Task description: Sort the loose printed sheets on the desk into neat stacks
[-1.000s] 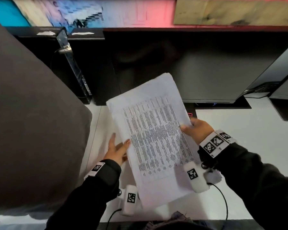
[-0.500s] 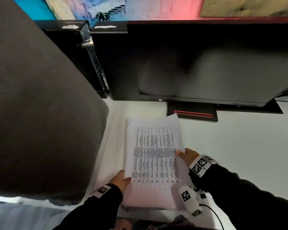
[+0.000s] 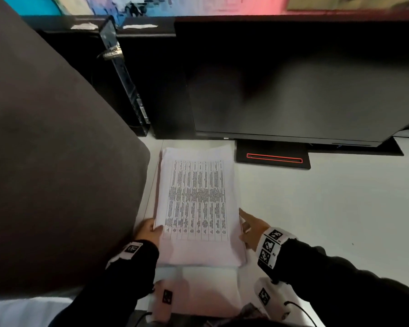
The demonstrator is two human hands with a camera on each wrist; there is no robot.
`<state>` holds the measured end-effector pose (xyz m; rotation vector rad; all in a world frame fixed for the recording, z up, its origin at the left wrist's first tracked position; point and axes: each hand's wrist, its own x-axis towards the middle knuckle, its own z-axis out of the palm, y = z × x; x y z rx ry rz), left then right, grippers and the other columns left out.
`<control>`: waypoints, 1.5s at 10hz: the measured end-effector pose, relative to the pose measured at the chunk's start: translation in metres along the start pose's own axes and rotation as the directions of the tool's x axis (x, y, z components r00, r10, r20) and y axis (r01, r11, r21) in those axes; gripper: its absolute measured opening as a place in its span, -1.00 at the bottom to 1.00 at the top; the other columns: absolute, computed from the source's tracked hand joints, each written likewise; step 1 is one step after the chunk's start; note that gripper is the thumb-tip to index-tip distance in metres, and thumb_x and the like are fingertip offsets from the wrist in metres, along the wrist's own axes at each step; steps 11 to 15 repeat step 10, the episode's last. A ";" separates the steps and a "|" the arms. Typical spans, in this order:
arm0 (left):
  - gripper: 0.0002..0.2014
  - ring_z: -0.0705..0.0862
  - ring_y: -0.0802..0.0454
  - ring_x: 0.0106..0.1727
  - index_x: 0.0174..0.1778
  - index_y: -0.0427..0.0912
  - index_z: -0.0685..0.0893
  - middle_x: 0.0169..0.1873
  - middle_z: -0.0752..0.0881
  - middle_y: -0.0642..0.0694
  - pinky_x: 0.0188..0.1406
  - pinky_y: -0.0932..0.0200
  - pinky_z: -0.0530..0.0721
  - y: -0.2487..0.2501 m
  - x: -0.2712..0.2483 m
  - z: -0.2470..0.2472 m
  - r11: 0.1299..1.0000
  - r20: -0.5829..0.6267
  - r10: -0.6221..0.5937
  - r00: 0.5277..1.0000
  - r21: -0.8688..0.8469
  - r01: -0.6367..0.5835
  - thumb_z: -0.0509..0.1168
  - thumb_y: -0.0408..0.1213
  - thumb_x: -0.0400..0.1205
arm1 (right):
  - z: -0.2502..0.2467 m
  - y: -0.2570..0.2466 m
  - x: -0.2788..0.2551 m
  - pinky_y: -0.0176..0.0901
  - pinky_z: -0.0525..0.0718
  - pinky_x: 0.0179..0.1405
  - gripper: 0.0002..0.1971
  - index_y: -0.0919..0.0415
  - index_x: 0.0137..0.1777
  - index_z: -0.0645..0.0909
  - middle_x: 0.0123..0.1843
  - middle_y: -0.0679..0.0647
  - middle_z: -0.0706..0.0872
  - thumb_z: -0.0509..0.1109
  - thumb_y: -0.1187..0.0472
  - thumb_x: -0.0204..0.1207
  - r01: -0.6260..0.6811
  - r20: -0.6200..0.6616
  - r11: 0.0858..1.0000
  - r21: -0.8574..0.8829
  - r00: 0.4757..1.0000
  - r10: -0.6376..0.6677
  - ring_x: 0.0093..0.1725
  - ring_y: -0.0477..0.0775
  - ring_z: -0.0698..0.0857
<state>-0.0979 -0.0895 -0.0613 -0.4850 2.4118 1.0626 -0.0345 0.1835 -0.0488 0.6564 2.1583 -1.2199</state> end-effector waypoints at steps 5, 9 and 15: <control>-0.68 0.47 0.07 0.01 0.31 -0.36 0.53 0.22 0.54 -0.23 -0.10 0.52 0.29 -0.020 -0.023 0.015 0.967 -0.269 -0.033 0.963 -0.251 -0.037 0.15 -0.53 0.62 | 0.008 -0.013 0.010 -0.16 0.52 0.34 -0.20 -0.08 0.63 0.01 0.22 -0.03 0.54 0.30 0.43 0.52 -0.058 0.018 0.990 -0.127 0.998 0.061 0.15 0.00 0.57; -0.40 0.34 -0.12 0.47 0.58 -0.15 0.23 0.51 0.24 -0.15 0.51 0.10 0.29 -0.013 -0.058 0.009 0.947 -0.185 0.156 0.970 0.308 -0.094 0.24 -0.22 0.60 | 0.003 0.007 -0.009 0.03 0.64 0.21 -0.18 -0.17 0.62 -0.09 0.22 0.25 0.65 0.32 0.03 0.47 -0.044 -0.049 0.977 -0.209 0.998 0.035 0.01 0.08 0.63; -0.57 0.47 -0.18 0.32 0.34 -0.07 0.54 0.34 0.45 -0.17 0.37 -0.05 0.46 -0.019 -0.081 0.009 0.910 -0.253 0.376 0.891 0.280 -0.305 0.30 -0.17 0.52 | -0.004 0.032 -0.033 -0.13 0.65 -0.21 -0.47 -0.06 0.41 0.33 -0.24 0.06 0.61 0.38 0.13 0.45 0.002 -0.060 0.990 -0.143 0.998 -0.011 -0.35 0.04 0.57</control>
